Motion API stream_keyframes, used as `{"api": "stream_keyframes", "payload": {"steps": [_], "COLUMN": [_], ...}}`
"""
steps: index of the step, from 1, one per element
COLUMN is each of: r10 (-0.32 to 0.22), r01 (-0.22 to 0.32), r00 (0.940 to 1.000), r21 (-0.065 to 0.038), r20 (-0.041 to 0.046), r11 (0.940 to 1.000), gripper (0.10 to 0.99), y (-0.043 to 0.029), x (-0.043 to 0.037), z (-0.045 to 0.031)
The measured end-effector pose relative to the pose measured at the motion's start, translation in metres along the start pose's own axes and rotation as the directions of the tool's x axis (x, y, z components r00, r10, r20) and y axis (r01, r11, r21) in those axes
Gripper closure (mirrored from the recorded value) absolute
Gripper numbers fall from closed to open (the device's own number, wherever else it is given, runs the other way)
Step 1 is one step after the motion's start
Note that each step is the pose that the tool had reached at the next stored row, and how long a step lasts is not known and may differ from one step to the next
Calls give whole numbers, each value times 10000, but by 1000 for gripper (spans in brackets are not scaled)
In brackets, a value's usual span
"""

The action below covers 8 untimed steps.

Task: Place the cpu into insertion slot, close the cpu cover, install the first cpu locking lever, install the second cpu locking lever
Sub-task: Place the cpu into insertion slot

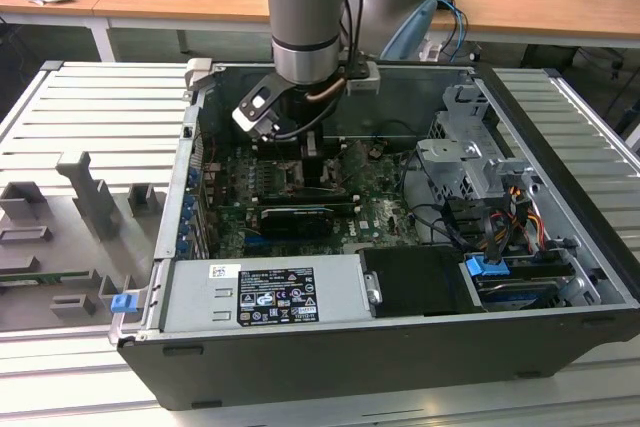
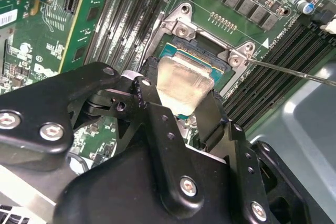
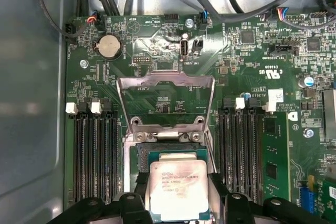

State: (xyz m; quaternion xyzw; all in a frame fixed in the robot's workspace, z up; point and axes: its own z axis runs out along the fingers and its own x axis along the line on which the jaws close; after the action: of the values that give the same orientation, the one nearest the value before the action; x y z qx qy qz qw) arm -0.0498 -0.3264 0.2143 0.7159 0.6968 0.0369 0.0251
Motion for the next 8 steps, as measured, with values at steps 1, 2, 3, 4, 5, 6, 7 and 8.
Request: {"api": "stream_keyframes", "payload": {"steps": [1,2,3,4,5,6,7,8], "r10": [98,142,151,152,152,154,154,154], "r01": [-98,-142,-151,-152,-152,-154,-154,-154], "r00": [10000,9999,9999,9999,9999,9999,9999,9999], "r21": [-2,-2,-3,-2,-3,-3,-3,-4], "r20": [10,13,15,15,16,15,14,14], "r11": [10000,9999,9999,9999,9999,9999,9999,9999], "gripper": [557,557,557,557,557,557,557,557], "y": [-2,-3,-3,-3,-3,-3,-3,-4], "x": [5,10,11,11,11,11,11,11], "z": [9,15,19,19,20,21,22,23]}}
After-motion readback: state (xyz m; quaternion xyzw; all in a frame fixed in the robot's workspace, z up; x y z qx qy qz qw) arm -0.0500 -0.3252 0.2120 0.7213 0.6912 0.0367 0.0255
